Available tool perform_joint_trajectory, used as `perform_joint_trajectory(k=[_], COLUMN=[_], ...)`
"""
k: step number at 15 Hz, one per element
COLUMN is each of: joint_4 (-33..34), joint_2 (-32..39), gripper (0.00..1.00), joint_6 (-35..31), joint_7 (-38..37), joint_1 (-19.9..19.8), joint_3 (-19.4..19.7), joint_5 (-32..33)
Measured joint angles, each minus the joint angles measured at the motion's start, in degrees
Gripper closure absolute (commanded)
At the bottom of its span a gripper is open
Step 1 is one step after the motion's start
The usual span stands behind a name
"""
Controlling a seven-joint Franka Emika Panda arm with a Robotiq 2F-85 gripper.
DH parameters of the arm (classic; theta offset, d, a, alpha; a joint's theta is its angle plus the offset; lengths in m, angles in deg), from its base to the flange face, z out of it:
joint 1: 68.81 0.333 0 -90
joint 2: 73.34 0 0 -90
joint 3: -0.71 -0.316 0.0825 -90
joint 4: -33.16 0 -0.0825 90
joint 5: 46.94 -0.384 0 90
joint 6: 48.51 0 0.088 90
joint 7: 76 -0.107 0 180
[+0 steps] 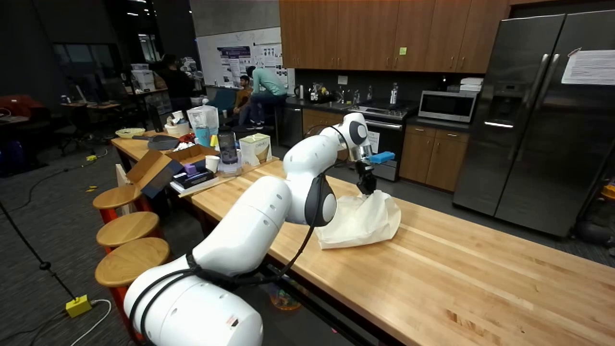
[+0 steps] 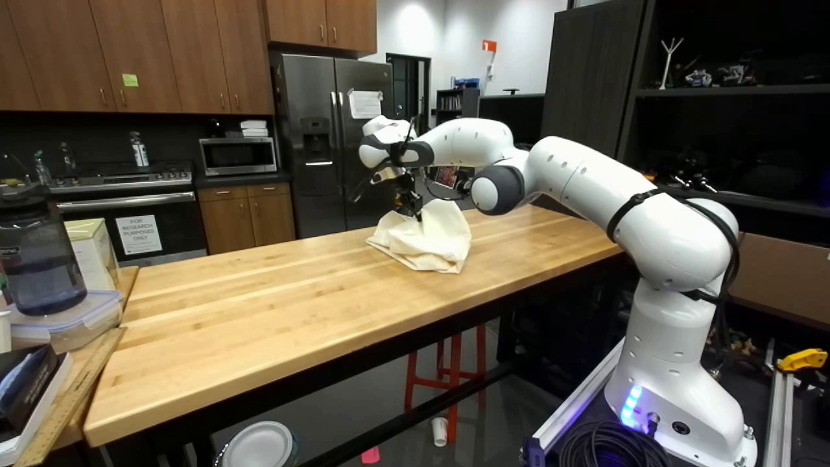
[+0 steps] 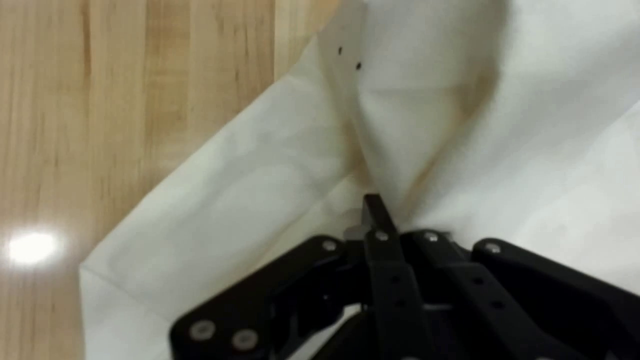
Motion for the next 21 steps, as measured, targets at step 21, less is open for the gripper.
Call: perform_joint_trajectory(k=[21], joint_4=[0.81], joint_2=[0.31], gripper=[0.99], joint_6=[-4.0], joint_7=[8.97], joint_1=[27.88], joint_3=[-0.3], joint_5=[10.57])
